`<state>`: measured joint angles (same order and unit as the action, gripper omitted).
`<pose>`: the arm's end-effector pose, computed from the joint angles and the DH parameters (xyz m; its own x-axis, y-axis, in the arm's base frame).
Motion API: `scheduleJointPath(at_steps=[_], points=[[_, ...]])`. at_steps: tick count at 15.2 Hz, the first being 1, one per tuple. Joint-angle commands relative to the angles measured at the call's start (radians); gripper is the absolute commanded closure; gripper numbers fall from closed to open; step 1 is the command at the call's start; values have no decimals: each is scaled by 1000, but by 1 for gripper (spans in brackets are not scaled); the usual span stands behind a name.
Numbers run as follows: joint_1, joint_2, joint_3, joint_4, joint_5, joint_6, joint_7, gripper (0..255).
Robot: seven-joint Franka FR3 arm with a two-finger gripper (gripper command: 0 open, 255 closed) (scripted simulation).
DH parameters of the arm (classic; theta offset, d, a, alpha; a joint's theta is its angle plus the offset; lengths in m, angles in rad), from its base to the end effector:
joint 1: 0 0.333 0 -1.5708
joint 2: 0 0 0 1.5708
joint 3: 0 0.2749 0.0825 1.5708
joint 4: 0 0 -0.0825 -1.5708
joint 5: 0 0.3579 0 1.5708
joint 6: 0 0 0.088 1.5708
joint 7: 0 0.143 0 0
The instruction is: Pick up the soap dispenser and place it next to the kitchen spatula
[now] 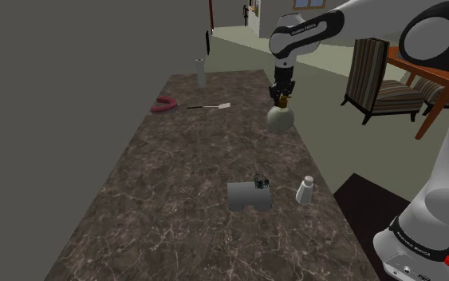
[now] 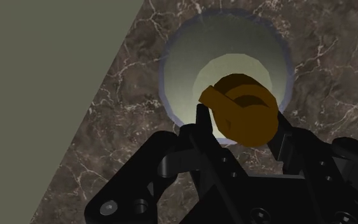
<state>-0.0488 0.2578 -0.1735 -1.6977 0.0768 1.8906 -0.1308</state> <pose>0.5794 -0.1172 0.3736 0.9921 -0.1122 -0.0568 -0.1143 -0.9928 -0.0350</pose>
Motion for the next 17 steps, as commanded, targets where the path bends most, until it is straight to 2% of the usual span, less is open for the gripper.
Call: scheduleJointPath(at_steps=[1,17], points=[[-1,-8,-1,15,-2,-24,0,255],[-5,-20,-4,214,-7,-234,8,255]])
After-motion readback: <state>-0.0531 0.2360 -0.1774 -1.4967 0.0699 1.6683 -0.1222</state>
